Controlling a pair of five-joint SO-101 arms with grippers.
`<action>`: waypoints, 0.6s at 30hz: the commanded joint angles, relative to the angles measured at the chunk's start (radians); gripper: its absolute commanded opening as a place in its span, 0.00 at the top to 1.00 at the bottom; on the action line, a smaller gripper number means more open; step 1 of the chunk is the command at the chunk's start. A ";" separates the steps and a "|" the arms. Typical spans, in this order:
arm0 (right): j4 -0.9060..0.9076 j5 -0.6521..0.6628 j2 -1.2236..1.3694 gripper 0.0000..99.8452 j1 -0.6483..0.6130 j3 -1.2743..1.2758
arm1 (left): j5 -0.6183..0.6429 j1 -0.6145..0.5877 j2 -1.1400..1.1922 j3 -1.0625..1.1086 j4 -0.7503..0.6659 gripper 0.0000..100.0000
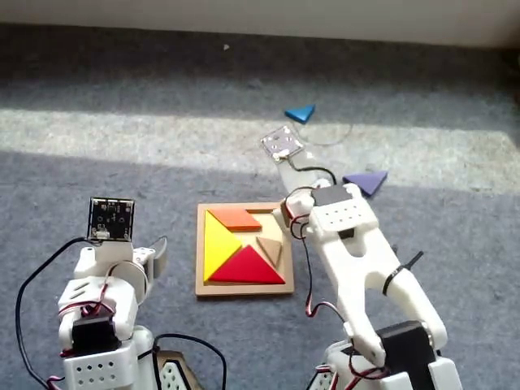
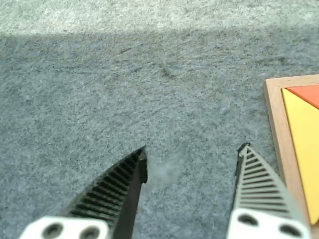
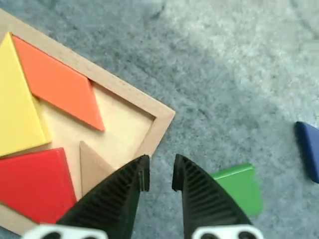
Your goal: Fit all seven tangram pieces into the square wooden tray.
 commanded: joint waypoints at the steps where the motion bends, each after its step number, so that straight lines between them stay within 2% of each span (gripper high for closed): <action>1: 0.084 0.006 -0.226 0.93 -0.016 -0.038 | 0.006 -0.013 -0.012 -0.016 -0.009 0.71; 5: 0.202 -0.009 -0.383 0.93 -0.022 -0.031 | 0.006 -0.013 -0.012 -0.016 -0.009 0.71; 7: 0.205 -0.084 -0.415 0.93 -0.022 0.013 | 0.006 -0.013 -0.012 -0.013 -0.009 0.71; 10: 0.148 -0.166 -0.415 0.90 -0.051 0.082 | 0.006 -0.013 -0.012 -0.012 -0.009 0.71; 15: 0.044 -0.175 -0.398 0.74 -0.140 0.168 | 0.006 -0.013 -0.012 -0.008 -0.009 0.71; 18: -0.048 -0.172 -0.378 0.74 -0.173 0.219 | 0.006 -0.012 -0.012 -0.007 -0.009 0.71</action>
